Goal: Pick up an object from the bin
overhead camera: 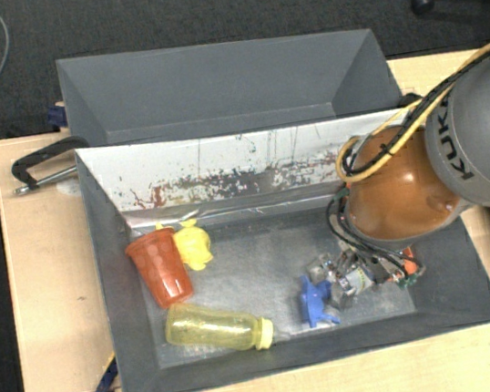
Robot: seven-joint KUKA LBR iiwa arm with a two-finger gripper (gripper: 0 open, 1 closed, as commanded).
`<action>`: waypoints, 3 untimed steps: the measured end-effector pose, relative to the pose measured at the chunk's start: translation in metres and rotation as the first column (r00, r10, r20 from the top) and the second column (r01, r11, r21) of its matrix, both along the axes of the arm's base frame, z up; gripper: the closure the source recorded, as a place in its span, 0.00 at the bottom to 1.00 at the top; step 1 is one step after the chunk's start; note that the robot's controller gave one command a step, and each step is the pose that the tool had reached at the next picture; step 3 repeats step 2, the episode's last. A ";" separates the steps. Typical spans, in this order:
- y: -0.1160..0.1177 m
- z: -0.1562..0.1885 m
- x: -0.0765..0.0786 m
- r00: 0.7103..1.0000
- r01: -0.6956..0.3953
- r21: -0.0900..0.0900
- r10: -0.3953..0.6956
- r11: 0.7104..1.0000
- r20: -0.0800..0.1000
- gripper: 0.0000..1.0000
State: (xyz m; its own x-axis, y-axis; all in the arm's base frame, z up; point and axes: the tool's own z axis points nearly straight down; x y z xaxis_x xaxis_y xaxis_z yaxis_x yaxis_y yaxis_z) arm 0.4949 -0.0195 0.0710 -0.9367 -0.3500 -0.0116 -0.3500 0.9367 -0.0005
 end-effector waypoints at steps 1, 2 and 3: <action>0.010 0.000 0.000 0.999 -0.053 0.000 0.053 0.999 0.000 1.00; 0.012 0.000 0.000 0.998 -0.069 0.000 0.069 0.998 0.000 1.00; 0.012 0.000 0.000 0.998 -0.069 0.000 0.069 0.998 0.000 1.00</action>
Offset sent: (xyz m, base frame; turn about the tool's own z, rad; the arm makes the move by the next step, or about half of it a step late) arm 0.0000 0.0000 0.0000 0.0000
